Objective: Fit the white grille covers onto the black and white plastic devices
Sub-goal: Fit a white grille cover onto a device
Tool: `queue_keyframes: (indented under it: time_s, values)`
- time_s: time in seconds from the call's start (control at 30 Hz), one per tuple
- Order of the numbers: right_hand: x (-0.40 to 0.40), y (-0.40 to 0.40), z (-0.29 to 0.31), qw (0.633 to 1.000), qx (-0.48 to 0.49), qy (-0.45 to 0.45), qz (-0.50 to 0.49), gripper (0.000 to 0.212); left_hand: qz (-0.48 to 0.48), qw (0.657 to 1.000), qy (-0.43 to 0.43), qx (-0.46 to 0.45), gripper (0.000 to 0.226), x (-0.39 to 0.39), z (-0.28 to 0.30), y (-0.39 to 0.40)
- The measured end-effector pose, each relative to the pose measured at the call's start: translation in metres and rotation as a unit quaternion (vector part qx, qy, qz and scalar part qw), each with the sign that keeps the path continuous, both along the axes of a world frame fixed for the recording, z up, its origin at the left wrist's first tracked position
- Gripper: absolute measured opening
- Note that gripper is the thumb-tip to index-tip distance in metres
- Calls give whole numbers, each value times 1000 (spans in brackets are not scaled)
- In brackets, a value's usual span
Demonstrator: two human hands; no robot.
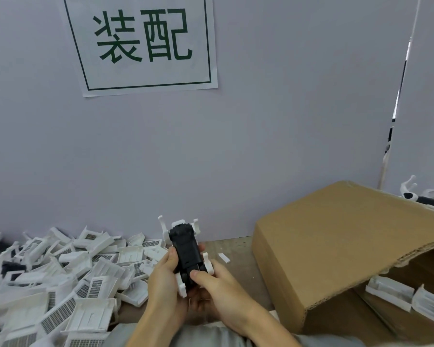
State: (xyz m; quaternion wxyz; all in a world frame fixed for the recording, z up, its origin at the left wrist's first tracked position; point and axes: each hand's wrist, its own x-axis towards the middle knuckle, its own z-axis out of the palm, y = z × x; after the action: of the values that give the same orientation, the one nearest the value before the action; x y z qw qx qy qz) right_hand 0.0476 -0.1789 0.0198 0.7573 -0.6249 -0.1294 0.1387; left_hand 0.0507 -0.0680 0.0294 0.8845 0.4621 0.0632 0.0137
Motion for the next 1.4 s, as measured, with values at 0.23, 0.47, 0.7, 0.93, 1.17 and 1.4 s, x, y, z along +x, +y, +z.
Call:
queue_keyframes:
  time_s: [0.23, 0.47, 0.7, 0.93, 1.17, 1.4]
  values:
    - [0, 0, -2, 1000, -9, 0, 6, 26, 34, 999, -24, -5, 41, -3, 3, -2]
    - [2, 1, -5, 998, -44, -13, -34, 26, 49, 997, -52, 17, 35, -6, 8, -6]
    - [6, -1, -7, 1000, 2, 8, -30, 14, 49, 997, -46, 32, 38, -6, 10, -9]
    - [10, 2, -11, 999, 16, 18, -29, 9, 67, 997, -40, 30, 36, -1, 6, -4]
    - [10, 10, -5, 996, -19, -42, -75, 36, 39, 999, -23, -9, 33, 2, 9, 4]
    - [27, 12, -1, 995, -65, -41, -63, 28, 91, 965, -81, -234, 27, 0, 48, 54]
